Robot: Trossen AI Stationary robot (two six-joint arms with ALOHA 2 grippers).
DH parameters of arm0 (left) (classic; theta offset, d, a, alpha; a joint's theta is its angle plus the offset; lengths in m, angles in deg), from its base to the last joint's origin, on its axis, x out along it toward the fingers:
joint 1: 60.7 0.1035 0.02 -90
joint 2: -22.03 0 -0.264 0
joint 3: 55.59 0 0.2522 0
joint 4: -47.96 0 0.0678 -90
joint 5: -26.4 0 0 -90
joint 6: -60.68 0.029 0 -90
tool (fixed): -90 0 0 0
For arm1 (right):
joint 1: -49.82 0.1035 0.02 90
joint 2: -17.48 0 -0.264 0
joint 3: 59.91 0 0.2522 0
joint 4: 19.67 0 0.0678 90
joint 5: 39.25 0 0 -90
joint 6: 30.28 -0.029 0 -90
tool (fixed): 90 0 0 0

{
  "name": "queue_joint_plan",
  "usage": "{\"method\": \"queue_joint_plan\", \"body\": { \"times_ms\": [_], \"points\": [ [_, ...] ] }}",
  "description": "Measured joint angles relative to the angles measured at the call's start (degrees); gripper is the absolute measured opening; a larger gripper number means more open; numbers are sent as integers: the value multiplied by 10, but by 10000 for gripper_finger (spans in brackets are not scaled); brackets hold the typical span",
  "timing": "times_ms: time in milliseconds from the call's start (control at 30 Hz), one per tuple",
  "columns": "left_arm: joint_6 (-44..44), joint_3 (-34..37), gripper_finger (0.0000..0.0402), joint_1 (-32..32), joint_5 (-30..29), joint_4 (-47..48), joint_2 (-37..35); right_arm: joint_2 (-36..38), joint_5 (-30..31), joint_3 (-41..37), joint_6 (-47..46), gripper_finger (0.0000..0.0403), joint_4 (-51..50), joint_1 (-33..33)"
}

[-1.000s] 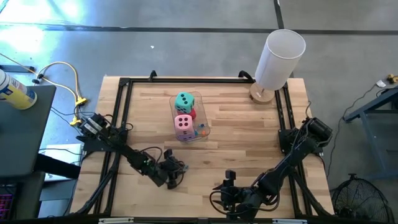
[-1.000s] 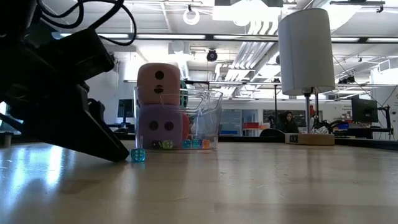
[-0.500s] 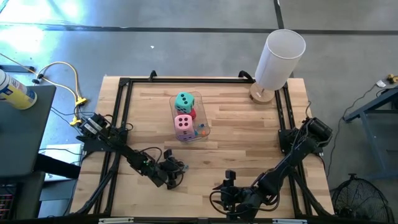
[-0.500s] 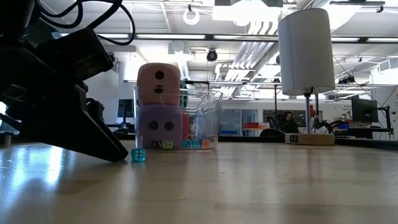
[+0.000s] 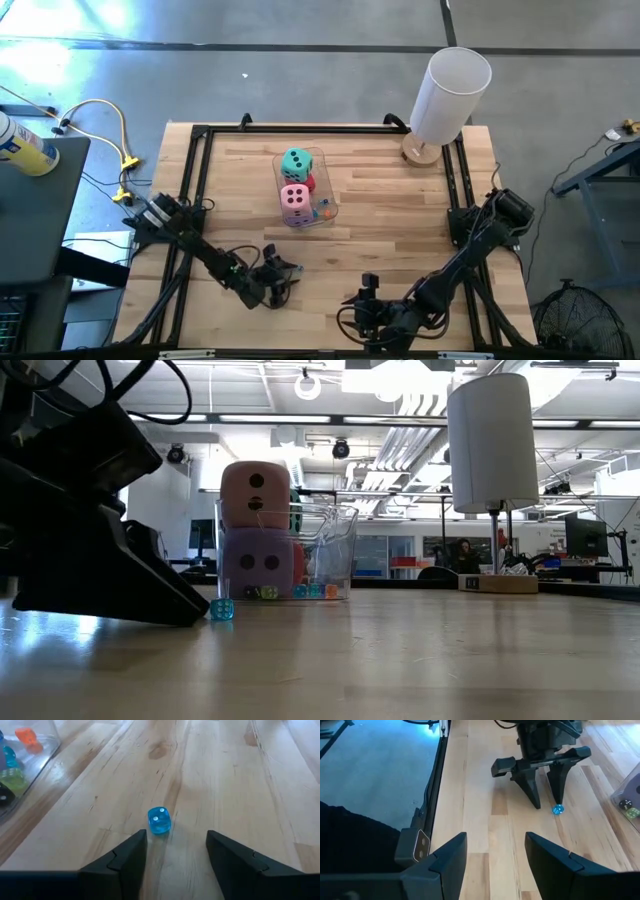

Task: Pick & Place Dice
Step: Put the small light blue die into the transparent bin

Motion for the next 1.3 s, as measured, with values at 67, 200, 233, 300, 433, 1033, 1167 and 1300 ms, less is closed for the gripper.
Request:
{"method": "queue_joint_plan", "body": {
  "times_ms": [67, 200, 233, 300, 433, 1033, 1167, 1300],
  "points": [
    [3, 0, 205, -2, -3, -2, 0, -2, -1, 0, -9, 192, 0, 0],
    [3, 0, 207, 8, -6, -4, 1, -8, -8, 1, -12, 192, 1, 0],
    [3, 0, 207, 10, -6, -8, 2, -8, -13, 1, -14, 192, 0, 0],
    [3, 0, 207, 14, -2, -18, 6, -9, -13, 1, -14, 192, 1, -1],
    [5, 0, 207, 17, -3, -37, 15, -9, -13, 1, -14, 192, 12, -4],
    [22, 0, 207, 43, -15, -32, 16, -9, -15, 0, 3, 192, 17, -4],
    [21, -1, 207, 43, -21, -13, 16, -9, -15, 0, 6, 192, 17, -5],
    [16, -1, 207, 43, -24, -6, 16, -9, -15, 0, 7, 192, 17, -5]
  ]
}}
